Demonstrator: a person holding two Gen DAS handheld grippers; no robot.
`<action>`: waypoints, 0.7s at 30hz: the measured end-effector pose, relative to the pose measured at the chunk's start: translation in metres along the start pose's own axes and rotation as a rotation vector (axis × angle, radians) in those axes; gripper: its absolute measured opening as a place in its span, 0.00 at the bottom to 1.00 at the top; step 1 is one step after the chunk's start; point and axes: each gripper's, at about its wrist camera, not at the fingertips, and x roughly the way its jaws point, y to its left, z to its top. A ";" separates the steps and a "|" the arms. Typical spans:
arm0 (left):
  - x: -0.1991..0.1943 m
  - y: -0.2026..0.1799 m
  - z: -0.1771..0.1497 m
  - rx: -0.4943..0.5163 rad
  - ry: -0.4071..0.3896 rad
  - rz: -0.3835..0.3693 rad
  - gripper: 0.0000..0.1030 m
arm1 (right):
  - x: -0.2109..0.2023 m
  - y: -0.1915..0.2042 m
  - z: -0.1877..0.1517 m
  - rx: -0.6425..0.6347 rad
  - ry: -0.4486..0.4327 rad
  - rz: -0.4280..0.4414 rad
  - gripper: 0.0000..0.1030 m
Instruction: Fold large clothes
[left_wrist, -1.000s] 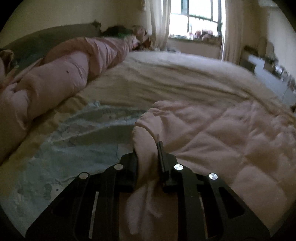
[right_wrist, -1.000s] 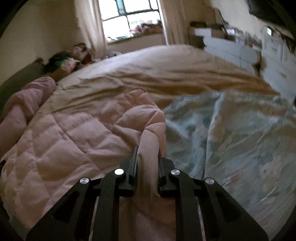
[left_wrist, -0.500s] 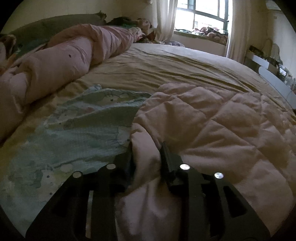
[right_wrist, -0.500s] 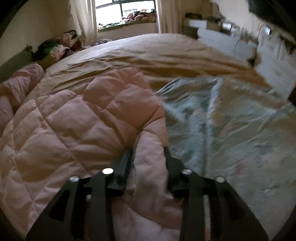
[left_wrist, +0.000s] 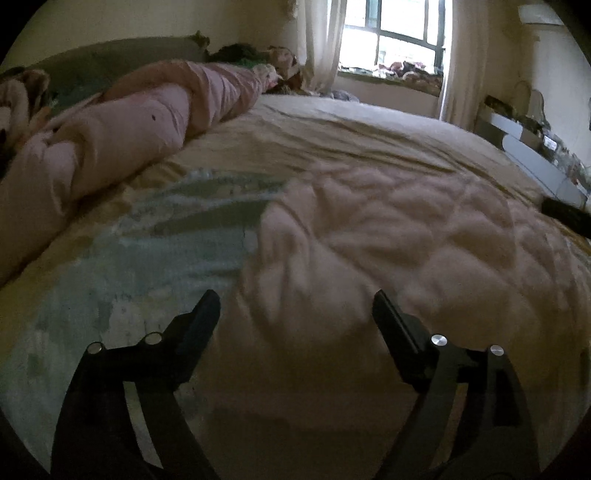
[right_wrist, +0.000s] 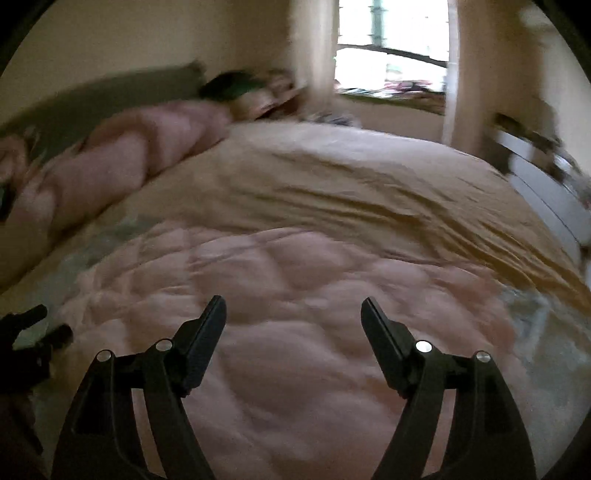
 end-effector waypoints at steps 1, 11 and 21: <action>0.000 0.001 -0.005 -0.013 0.013 -0.008 0.75 | 0.017 0.014 0.005 -0.025 0.049 0.026 0.72; -0.011 0.001 -0.017 -0.019 0.017 -0.040 0.80 | 0.116 0.021 0.004 0.005 0.346 -0.027 0.71; -0.051 0.006 -0.013 -0.066 -0.034 -0.095 0.91 | -0.012 -0.007 -0.009 0.185 0.085 0.116 0.91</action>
